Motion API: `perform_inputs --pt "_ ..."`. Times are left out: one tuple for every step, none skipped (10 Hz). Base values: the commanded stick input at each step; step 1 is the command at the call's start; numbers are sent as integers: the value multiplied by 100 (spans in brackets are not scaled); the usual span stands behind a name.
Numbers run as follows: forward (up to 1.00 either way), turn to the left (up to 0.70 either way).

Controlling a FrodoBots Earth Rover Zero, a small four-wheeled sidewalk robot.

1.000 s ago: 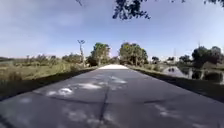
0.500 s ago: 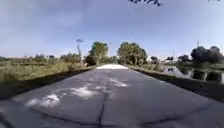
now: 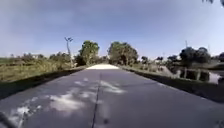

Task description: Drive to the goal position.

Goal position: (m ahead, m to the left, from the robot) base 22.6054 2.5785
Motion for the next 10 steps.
perform_inputs --pt "85 0" --pt "85 0" --pt "85 0" --pt "85 0" --pt "85 0" --pt "85 7" --pt "85 31" --pt "85 34" --pt "85 34" --pt "85 34"
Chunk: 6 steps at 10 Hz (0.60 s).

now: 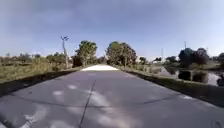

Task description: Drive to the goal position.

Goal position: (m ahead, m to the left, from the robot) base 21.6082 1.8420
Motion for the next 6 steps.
perform_inputs --pt "85 34" --pt "85 27" --pt "85 3" --pt "85 0" --pt "85 0" --pt "85 0"
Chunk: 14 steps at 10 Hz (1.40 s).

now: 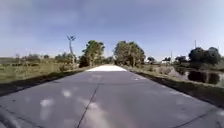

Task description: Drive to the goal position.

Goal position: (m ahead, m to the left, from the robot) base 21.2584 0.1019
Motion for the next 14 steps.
perform_inputs --pt "85 0" --pt "85 0" --pt "85 0" --pt "85 0" --pt "85 0" --pt "85 0" --pt "85 0" --pt "85 0" --pt "85 0" --pt "85 0" --pt "85 0" --pt "85 0" --pt "85 0" --pt "85 0"
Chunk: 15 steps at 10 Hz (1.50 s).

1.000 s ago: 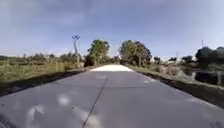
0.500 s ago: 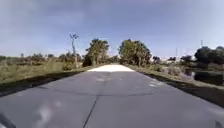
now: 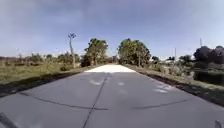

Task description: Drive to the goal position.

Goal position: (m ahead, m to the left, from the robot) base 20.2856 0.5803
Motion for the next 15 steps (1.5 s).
perform_inputs --pt "85 0" --pt "85 0" --pt "85 0" --pt "85 0" --pt "85 0" --pt "85 0" --pt "85 0" --pt "85 0" --pt "85 0" --pt "85 0" --pt "85 0" --pt "85 0" --pt "85 0" --pt "85 0" --pt "85 0"
